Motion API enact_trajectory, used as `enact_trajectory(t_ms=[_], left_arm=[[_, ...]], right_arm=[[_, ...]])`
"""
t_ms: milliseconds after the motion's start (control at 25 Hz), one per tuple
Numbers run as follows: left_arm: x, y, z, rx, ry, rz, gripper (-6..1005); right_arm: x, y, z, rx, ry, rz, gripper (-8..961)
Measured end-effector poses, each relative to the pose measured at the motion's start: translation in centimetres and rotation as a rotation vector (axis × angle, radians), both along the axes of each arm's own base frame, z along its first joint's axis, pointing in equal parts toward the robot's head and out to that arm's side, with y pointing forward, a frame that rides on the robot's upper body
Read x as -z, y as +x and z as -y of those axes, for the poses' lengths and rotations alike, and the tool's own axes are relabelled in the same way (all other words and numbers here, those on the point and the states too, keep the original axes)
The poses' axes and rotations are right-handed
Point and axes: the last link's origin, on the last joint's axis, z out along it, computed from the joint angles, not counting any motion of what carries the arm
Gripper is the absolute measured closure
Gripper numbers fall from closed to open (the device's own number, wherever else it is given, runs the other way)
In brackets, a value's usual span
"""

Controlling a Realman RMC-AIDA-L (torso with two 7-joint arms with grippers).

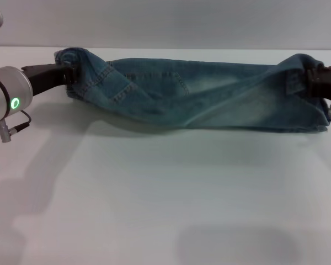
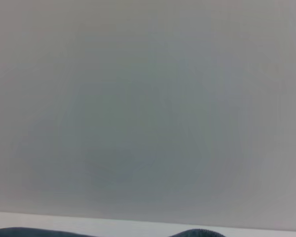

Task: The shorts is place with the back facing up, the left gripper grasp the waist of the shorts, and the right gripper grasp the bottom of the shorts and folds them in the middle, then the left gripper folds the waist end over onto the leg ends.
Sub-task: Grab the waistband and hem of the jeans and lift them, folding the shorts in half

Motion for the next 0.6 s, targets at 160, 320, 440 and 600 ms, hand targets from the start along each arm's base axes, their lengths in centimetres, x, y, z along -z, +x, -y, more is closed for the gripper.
enact_trajectory(t_ms=[160,320,440,600], left_arm=[[0.1,-0.5,-0.3,-0.006,0.024,0.022,794],[0.1,-0.7,-0.6,-0.005,0.048,0.031,794],[0.0,-0.7,-0.8,0.002,0.070,0.036,794],[0.1,-0.4,-1.0,0.019,0.084,0.038,794]], right_arm=[[-0.1,0.7,-0.1,0.011,0.049,0.016,924],[-0.2,1.0,-0.3,0.016,0.101,0.027,919],[-0.3,1.4,-0.4,0.023,0.127,0.037,916],[-0.2,1.8,-0.6,0.030,0.146,0.043,912]])
